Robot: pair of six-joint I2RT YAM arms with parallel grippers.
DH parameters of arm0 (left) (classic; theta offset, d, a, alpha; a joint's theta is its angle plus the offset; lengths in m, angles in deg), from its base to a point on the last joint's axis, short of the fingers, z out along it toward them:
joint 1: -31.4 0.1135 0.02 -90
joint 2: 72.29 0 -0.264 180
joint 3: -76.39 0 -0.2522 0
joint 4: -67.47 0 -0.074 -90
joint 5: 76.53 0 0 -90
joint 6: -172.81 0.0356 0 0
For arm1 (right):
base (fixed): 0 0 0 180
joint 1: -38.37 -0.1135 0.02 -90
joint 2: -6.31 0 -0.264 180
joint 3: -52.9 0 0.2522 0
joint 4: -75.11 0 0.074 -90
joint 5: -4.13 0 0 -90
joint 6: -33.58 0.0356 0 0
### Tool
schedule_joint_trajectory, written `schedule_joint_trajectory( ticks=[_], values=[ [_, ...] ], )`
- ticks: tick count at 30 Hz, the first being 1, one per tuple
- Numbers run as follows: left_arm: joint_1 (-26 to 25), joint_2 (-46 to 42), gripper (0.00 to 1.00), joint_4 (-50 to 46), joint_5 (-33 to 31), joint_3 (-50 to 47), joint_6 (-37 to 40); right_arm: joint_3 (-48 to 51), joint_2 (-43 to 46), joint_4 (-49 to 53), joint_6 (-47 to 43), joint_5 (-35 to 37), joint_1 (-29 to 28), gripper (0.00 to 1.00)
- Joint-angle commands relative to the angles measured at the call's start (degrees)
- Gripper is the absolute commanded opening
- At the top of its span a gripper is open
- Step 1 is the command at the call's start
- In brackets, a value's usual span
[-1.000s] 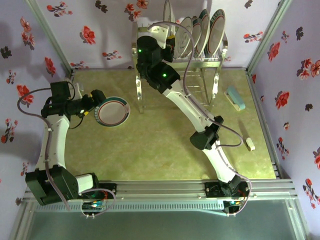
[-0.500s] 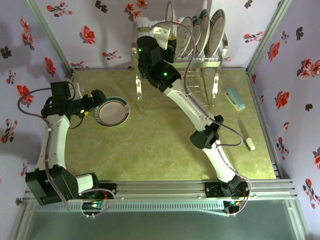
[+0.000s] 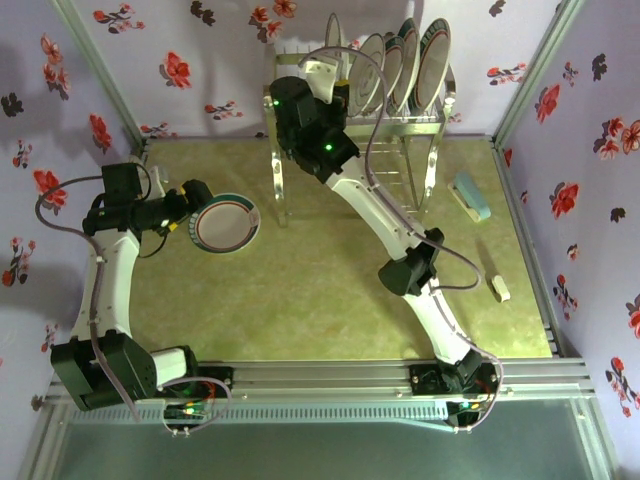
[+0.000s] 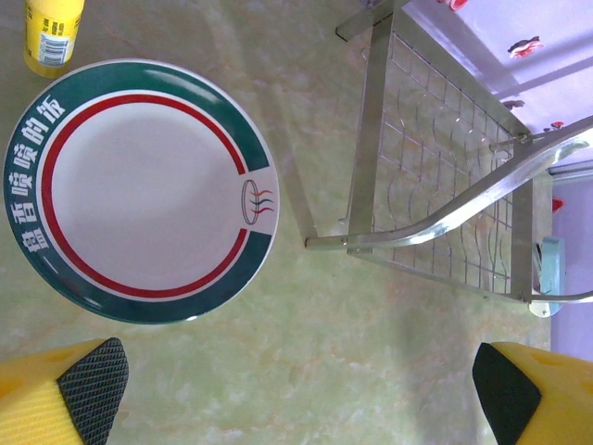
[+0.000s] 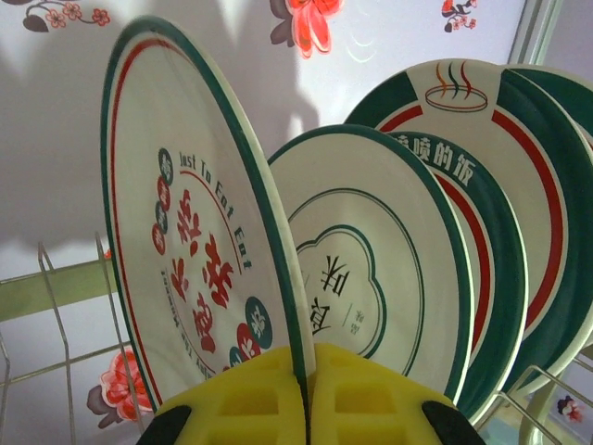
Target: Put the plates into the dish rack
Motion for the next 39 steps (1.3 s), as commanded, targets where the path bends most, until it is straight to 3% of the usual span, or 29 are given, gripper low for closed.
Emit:
schedule_joint_trajectory(
  ticks=[1,13,22,39],
  values=[
    [-0.41,0.75,1.00,0.65,1.31,-0.71,0.03,-1.16,-0.35,-0.72,2.44,-0.25,0.38,0.00],
    [-0.42,0.87,1.00,0.64,1.29,-0.62,0.03,-1.46,-0.69,-1.11,1.76,0.10,0.31,0.02],
    [-0.47,1.04,1.00,0.65,1.27,-0.40,-0.05,-1.82,-0.22,-2.99,0.15,-0.82,-0.58,0.15],
    [-0.45,0.39,1.00,0.04,1.26,-0.31,-0.05,-1.56,1.86,-3.88,-1.29,-0.24,-1.75,0.18]
  ],
)
